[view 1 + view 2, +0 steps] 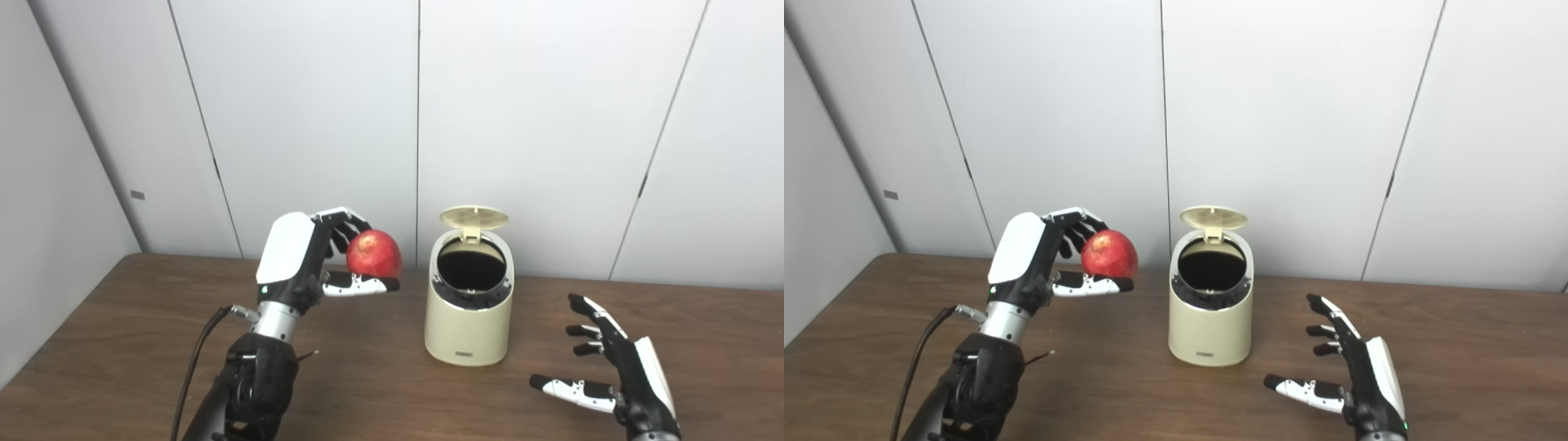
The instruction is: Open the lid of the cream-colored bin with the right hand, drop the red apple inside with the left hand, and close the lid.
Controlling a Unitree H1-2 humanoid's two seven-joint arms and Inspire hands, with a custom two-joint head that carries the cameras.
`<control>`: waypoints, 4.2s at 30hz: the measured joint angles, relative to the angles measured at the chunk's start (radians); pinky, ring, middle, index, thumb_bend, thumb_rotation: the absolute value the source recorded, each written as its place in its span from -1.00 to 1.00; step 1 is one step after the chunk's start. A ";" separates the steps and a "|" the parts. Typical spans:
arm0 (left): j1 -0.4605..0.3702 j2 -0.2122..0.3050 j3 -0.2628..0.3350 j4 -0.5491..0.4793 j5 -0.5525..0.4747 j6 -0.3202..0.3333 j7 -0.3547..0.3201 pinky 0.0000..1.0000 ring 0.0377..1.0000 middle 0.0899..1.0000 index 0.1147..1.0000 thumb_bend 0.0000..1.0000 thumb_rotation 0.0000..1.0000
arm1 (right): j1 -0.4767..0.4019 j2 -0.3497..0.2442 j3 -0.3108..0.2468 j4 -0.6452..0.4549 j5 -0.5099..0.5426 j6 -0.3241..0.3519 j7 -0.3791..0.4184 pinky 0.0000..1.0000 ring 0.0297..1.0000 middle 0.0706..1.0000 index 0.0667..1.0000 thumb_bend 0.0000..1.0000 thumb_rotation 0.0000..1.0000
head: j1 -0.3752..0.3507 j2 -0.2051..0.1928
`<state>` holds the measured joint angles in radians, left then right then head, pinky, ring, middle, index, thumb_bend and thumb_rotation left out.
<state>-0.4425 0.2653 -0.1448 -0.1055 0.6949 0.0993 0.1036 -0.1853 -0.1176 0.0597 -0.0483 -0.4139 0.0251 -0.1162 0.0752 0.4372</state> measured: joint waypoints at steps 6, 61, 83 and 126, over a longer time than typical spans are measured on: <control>-0.035 -0.022 -0.013 0.002 0.016 -0.003 -0.003 -0.28 -0.13 -0.15 -0.13 0.05 -1.00 | -0.001 0.007 0.005 0.005 -0.009 0.000 -0.002 0.19 0.45 0.69 0.65 0.49 -0.69 | -0.011 -0.002; -0.141 -0.203 -0.097 0.360 0.030 -0.124 0.165 -0.15 -0.05 -0.16 -0.11 0.05 -1.00 | -0.015 0.059 0.034 0.022 -0.032 0.001 -0.071 0.21 0.47 0.69 0.64 0.50 -0.74 | -0.077 -0.018; -0.168 -0.182 -0.190 0.493 0.161 -0.159 0.369 0.21 0.44 0.54 0.42 0.58 -0.92 | -0.015 0.068 0.044 0.008 -0.040 0.004 -0.069 0.16 0.43 0.68 0.62 0.55 -0.73 | -0.084 -0.008; -0.080 -0.177 -0.072 0.401 0.040 -0.269 0.402 -0.12 0.03 0.09 -0.14 0.03 -0.90 | -0.017 0.057 0.060 0.023 -0.043 0.005 -0.039 0.16 0.40 0.69 0.62 0.51 -0.69 | -0.060 -0.028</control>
<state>-0.5228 0.0881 -0.2164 0.2953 0.7353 -0.1698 0.5054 -0.2025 -0.0604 0.1201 -0.0253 -0.4565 0.0298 -0.1556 0.0153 0.4096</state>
